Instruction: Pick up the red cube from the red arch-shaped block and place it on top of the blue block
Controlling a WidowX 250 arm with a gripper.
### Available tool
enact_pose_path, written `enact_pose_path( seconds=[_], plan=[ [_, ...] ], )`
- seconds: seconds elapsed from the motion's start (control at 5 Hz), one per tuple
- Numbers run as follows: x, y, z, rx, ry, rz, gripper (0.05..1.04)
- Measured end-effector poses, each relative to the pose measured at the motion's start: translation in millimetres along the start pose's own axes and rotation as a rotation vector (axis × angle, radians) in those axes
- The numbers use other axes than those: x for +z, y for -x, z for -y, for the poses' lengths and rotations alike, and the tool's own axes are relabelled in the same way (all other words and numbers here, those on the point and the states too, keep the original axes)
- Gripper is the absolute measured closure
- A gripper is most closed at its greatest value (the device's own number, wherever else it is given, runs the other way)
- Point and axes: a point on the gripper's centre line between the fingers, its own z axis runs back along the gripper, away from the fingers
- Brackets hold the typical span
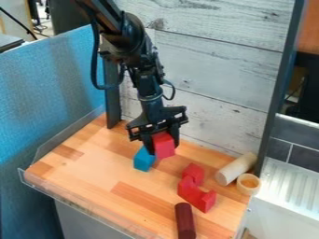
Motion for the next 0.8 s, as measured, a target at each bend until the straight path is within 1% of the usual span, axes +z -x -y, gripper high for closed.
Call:
enact_pose_path(
  seconds=[0.2,0.4,0.6,0.8],
  plan=[
    [-1.2,-8.4,-9.5,-0.186,-0.053,-0.002,0.463],
    [-4.1,-10.8,-14.0,-0.398,-0.066,0.017,0.463],
    [-3.4,-11.3,-14.9,-0.511,-0.051,0.008,0.463],
    [-2.1,-16.5,-16.7,-0.599,-0.029,0.026,0.463]
  ],
)
